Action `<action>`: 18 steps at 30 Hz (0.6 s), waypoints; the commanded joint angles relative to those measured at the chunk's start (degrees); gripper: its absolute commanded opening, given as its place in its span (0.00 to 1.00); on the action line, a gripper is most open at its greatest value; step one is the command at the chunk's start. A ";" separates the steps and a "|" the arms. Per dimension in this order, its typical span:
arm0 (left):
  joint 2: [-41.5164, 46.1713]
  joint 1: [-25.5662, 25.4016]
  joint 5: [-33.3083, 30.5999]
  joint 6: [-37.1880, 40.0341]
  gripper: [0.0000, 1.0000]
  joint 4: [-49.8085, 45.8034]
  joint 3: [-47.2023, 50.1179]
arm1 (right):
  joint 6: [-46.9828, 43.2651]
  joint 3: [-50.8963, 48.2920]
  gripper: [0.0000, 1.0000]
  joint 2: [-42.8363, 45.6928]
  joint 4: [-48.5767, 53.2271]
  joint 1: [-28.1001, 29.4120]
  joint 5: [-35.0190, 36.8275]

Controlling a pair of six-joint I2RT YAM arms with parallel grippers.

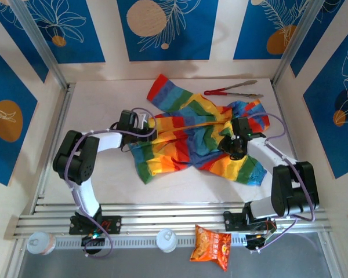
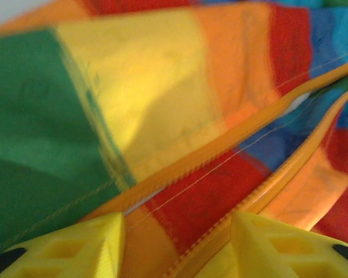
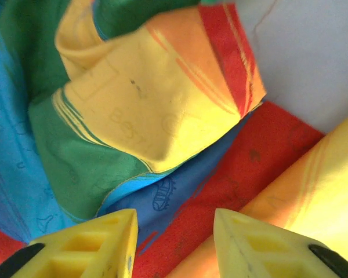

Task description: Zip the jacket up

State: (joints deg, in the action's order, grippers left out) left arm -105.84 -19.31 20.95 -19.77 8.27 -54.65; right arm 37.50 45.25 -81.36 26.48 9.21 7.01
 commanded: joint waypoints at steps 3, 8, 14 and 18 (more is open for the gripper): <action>3.94 0.24 -3.74 -2.37 0.53 -3.18 9.45 | 1.26 3.37 0.32 -7.61 -0.28 1.87 -5.10; 12.05 0.26 -15.13 -4.55 0.54 -14.10 15.11 | 2.68 9.26 0.29 -15.72 -0.55 7.92 -4.12; 21.71 0.22 -18.81 -7.58 0.55 -22.70 19.21 | 4.16 22.46 0.27 -28.03 1.83 17.77 -4.08; 28.45 0.17 -24.45 -9.11 0.55 -26.35 22.01 | 4.21 33.93 0.27 -35.87 5.22 23.84 -3.55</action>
State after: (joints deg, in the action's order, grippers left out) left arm -80.58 -19.27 2.42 -26.68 -9.87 -34.76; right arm 40.71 74.46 -112.84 27.59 29.67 4.45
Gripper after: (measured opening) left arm 0.553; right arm 0.267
